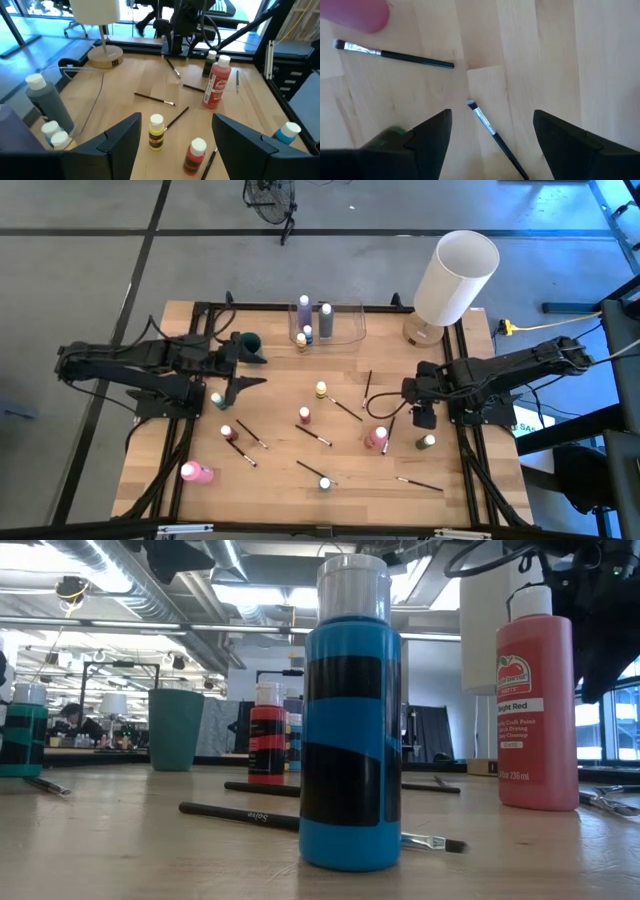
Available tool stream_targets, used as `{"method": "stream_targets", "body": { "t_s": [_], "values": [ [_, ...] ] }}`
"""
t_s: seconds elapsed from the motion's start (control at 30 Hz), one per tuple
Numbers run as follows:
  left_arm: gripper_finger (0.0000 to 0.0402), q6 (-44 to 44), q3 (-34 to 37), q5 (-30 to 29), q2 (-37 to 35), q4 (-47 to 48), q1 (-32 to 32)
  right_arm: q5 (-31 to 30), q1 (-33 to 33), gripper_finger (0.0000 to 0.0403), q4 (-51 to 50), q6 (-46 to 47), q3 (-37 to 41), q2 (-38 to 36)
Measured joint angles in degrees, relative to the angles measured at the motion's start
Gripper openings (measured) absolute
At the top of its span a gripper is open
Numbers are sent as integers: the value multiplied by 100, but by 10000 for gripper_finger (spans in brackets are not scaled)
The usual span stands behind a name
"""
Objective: Pick & Place Paint Supplies
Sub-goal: Put the silver paint brush into the green cup
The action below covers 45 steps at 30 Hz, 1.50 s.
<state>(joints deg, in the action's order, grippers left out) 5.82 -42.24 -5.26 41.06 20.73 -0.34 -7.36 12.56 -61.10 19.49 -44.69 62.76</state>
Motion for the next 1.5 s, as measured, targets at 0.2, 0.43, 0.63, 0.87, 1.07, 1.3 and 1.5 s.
{"method": "stream_targets", "body": {
  "t_s": [0.2, 0.43, 0.63, 0.87, 1.07, 1.3, 1.5],
  "values": [
    [239, -4, 0, 0, 308, -65, 0, 74, 164, 284, 4, 116, 0, 22],
    [239, -105, 0, 316, 421, -487, -1, 146, 388, 284, 15, 343, 0, 24],
    [239, -105, 0, 345, 421, -516, -2, 157, 444, 284, -4, 520, 0, 24],
    [239, -105, 0, 345, 421, -514, -2, 160, 442, 284, 0, 561, 0, 24],
    [239, -105, 0, 346, 420, -515, -2, 164, 442, 284, 2, 642, 0, 24],
    [239, -105, 0, 345, 402, -511, -2, 331, 442, 284, 7, 845, 0, 24],
    [239, -105, 0, 345, 402, -452, -2, 499, 442, 284, 7, 864, 0, 35]
  ]
}}
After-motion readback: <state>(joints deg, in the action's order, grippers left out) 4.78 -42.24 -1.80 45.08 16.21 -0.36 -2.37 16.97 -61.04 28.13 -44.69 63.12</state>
